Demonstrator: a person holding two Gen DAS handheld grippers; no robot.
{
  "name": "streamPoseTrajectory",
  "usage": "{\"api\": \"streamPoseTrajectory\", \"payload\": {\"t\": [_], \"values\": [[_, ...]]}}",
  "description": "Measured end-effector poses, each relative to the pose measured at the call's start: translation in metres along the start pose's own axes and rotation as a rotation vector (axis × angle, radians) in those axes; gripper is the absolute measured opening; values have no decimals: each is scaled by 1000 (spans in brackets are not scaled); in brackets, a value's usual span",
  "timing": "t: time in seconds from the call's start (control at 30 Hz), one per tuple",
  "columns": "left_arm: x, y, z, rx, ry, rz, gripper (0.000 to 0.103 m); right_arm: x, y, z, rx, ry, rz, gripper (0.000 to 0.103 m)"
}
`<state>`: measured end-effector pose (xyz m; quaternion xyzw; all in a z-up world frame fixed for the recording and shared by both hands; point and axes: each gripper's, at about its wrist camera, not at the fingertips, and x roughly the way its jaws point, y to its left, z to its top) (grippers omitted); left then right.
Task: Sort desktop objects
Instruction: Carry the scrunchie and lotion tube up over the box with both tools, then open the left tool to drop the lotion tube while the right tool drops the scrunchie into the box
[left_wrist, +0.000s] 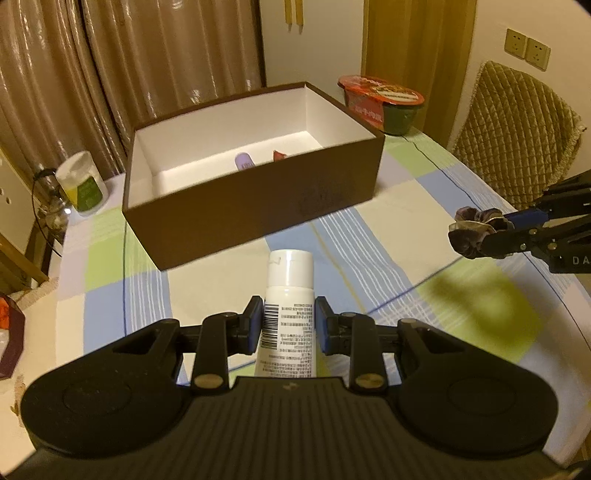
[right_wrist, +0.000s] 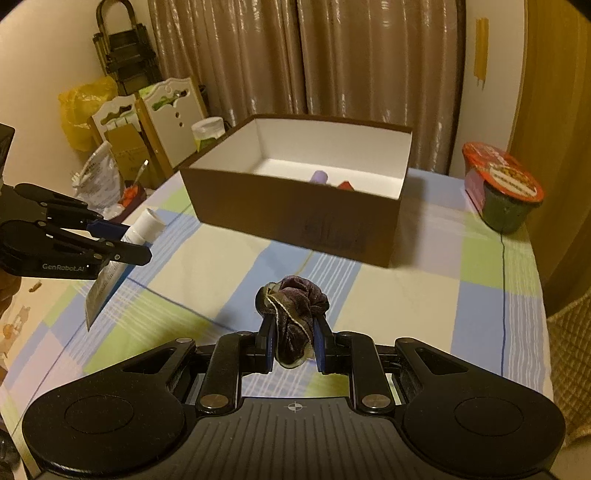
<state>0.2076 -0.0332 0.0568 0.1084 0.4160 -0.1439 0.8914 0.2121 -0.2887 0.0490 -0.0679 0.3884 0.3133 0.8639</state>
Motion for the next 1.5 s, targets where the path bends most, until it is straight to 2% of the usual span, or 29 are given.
{"api": "streamPoseTrajectory", "payload": {"t": [0.23, 0.53, 0.67, 0.83, 1.0, 1.13, 1.27, 1.5], "values": [[-1, -2, 21, -6, -8, 47, 25, 6, -14, 17, -34, -15, 44, 19], [10, 13, 46, 18, -33, 21, 25, 17, -21, 43, 28, -30, 25, 19], [21, 28, 67, 24, -62, 7, 25, 24, -24, 65, 40, -42, -2, 19], [35, 46, 94, 31, -98, -10, 25, 36, -27, 111, 23, -86, -21, 19], [49, 65, 121, 39, -135, -28, 25, 66, -34, 158, -1, -115, -28, 19], [74, 78, 147, 29, -153, -31, 25, 101, -44, 179, 1, -98, -37, 19], [104, 87, 166, 19, -154, -44, 25, 137, -55, 186, 2, -57, -48, 19], [153, 96, 183, 7, -130, -70, 25, 183, -73, 178, 24, 14, -62, 19]]}}
